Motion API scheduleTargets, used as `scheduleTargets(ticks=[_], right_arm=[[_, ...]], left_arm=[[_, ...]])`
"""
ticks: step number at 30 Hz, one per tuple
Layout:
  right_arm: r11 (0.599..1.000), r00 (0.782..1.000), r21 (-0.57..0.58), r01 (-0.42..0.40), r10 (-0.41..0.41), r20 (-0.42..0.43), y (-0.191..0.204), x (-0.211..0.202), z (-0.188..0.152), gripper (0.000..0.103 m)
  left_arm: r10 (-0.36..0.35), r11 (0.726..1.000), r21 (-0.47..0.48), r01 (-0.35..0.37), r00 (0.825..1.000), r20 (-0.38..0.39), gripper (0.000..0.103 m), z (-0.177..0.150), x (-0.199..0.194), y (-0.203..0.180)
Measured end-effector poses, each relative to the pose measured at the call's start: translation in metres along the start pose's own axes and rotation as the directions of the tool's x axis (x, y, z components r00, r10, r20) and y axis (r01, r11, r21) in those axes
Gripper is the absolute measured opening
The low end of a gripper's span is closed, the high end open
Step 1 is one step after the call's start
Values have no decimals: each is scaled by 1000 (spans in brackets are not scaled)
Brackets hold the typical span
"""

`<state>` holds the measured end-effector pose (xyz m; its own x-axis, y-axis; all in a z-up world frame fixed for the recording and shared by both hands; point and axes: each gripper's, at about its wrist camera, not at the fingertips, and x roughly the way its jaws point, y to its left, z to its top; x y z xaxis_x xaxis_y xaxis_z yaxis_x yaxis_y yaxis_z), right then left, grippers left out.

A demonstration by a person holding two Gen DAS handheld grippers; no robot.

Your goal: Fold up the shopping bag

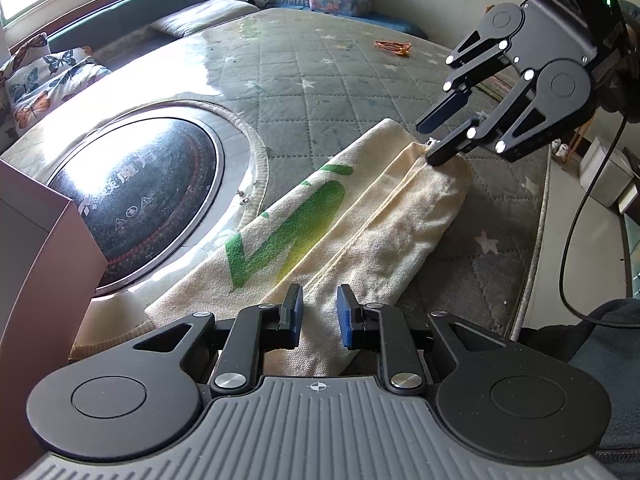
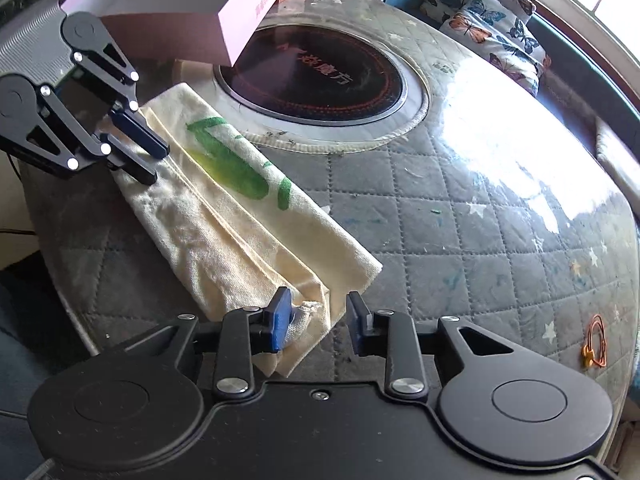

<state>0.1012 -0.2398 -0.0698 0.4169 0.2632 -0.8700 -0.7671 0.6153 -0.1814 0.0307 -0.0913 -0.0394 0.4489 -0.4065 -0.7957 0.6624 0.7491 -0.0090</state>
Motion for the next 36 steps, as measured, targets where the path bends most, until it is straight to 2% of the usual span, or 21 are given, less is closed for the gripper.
scheduleTargets(ticks=[4,8,12,24,27,30,35,36], right_arm=[[1000,1000,-10,2,-2,-7,0,1,4,31],[1000,1000,26,-5,5,4,-8,-9,6,31],[999,999,22,25,-25,23,-8,-15,6,31],[994,995,-54,90,-92,-32,-1,11,13,32],[991,994,-72,113,-113,-9,4,19,13,33],[993,995,-68,96,-96,-4,1,17,16,34],[996,996,-36,79,-78,34,-4,-2,18,34],[997,996,-34,76,-75,46,-4,-8,19,37]], left_arm=[[7,1000,5,-7,1000,0,21,0,0,-2],[8,1000,4,-8,1000,4,21,0,0,-2],[2,1000,1,-2,1000,5,21,0,0,-1],[2,1000,2,-2,1000,6,21,0,0,-1],[1,1000,-2,-1,1000,8,21,-1,0,-1],[8,1000,1,-8,1000,6,21,-1,0,-3],[11,1000,5,-11,1000,3,21,0,0,-3],[10,1000,5,-10,1000,2,21,0,0,-3]])
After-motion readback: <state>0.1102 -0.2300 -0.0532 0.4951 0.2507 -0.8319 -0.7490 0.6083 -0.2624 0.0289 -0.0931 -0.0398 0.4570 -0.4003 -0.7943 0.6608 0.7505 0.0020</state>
